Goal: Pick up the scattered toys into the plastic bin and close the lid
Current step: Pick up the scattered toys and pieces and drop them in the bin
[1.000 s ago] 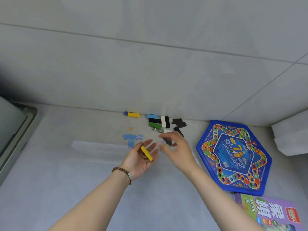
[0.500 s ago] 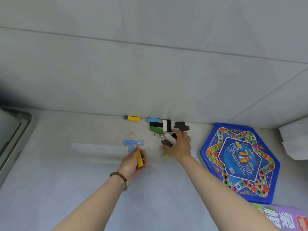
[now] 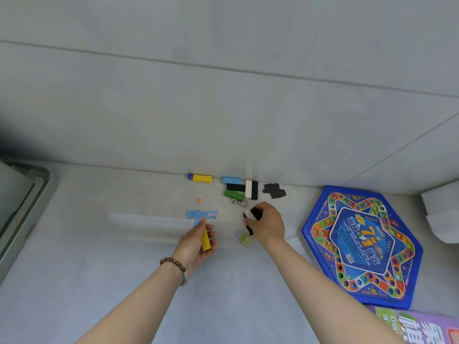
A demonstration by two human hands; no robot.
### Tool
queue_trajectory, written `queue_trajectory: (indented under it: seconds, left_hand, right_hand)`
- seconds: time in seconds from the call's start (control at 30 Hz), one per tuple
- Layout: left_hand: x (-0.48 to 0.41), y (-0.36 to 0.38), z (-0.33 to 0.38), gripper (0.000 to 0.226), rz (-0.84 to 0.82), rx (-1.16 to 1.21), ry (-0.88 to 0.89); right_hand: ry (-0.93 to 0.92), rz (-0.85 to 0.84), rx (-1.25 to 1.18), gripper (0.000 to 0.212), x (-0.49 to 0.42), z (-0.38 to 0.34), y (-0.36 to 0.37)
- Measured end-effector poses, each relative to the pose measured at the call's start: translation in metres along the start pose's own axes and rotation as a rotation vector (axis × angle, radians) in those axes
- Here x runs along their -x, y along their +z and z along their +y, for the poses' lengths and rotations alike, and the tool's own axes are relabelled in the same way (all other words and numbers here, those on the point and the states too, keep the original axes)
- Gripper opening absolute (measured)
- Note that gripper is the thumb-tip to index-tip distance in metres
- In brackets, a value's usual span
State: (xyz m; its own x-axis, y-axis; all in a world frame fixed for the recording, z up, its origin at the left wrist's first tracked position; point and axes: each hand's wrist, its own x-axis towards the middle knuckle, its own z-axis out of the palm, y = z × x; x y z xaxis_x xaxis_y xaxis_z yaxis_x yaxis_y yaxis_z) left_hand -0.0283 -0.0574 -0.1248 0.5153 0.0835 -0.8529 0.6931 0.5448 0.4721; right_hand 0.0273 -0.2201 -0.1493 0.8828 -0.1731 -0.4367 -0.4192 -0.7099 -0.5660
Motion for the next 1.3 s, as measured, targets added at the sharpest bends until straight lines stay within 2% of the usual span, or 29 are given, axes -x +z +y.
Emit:
queue_trajectory:
  seconds: [0.2,0.5,0.77,0.87,1.07,1.17,1.3]
  left_hand:
    - [0.003,-0.004,0.001,0.03,-0.002,0.002,-0.003]
    - [0.009,-0.014,0.007,0.03,-0.001,0.03,0.01]
    - [0.008,-0.02,0.013,0.032,0.037,0.012,0.055]
    - [0.005,-0.02,0.014,0.032,0.065,-0.03,0.12]
    - [0.004,-0.027,0.015,0.031,0.087,-0.089,0.153]
    - [0.004,-0.035,0.017,0.031,0.105,-0.103,0.153]
    - [0.003,-0.044,0.017,0.033,0.142,-0.126,0.164]
  right_hand:
    - [0.069,-0.034,0.01,0.043,-0.002,-0.002,-0.002]
    - [0.004,-0.057,-0.025,0.027,0.004,0.004,-0.004]
    - [0.039,-0.122,-0.307,0.018,0.007,0.003,-0.005]
    - [0.07,-0.185,-0.464,0.021,0.011,0.002,-0.008]
    - [0.113,-0.192,-0.668,0.027,0.015,-0.013,-0.004]
    - [0.061,-0.307,-0.567,0.028,0.023,-0.028,0.011]
    - [-0.007,-0.213,-0.296,0.028,0.026,-0.038,0.036]
